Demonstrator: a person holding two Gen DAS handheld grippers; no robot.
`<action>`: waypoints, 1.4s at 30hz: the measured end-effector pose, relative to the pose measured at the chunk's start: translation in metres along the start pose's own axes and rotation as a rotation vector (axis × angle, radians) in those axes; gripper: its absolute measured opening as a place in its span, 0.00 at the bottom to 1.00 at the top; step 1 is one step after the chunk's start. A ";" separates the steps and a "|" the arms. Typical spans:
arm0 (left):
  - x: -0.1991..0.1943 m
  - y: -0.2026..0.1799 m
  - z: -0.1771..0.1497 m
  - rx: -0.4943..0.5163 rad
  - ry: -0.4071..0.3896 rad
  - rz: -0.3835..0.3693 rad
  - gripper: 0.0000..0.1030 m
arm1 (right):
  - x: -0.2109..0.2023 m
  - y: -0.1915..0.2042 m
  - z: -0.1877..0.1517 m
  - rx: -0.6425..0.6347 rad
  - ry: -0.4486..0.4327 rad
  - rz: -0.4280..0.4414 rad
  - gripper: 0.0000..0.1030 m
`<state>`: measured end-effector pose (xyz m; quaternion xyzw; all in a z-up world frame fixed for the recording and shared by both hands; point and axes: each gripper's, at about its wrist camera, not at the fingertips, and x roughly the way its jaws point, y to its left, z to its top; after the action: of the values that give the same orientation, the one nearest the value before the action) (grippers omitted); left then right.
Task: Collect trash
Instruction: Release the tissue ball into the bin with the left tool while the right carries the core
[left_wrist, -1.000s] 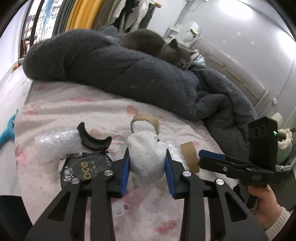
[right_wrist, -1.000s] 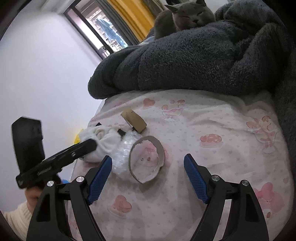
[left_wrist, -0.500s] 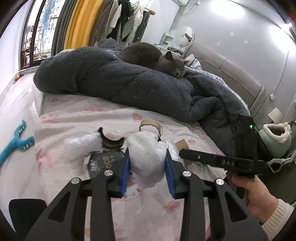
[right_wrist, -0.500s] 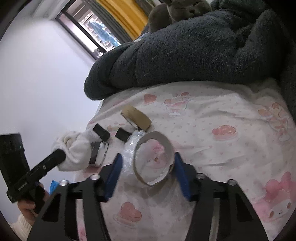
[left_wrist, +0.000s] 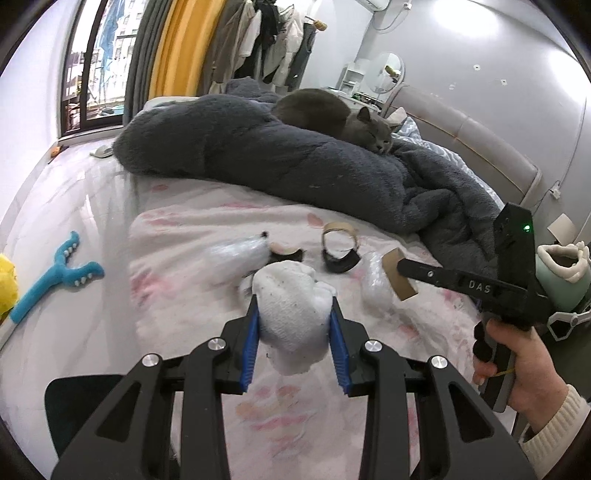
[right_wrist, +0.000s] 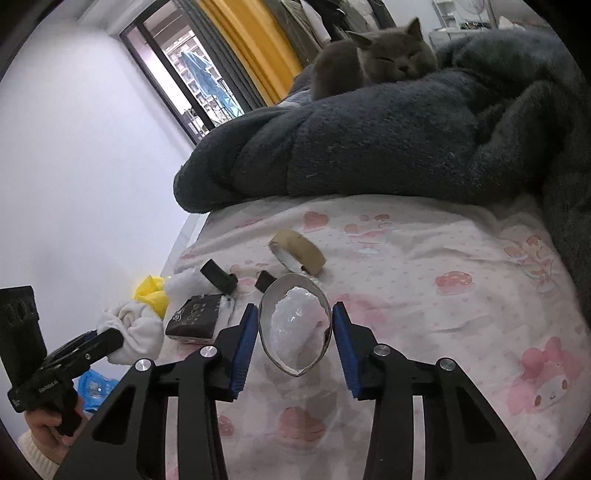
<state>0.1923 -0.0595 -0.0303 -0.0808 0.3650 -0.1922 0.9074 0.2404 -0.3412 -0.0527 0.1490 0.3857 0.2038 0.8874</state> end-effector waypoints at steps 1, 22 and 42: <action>-0.002 0.004 -0.001 -0.005 0.001 0.004 0.36 | -0.001 0.004 -0.001 -0.007 -0.006 -0.003 0.40; -0.047 0.085 -0.050 -0.063 0.078 0.135 0.36 | 0.017 0.102 -0.019 -0.107 -0.005 0.077 0.40; -0.058 0.187 -0.110 -0.170 0.213 0.248 0.36 | 0.073 0.235 -0.053 -0.276 0.106 0.225 0.40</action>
<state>0.1318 0.1338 -0.1268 -0.0909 0.4812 -0.0544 0.8702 0.1879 -0.0962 -0.0342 0.0571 0.3813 0.3605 0.8493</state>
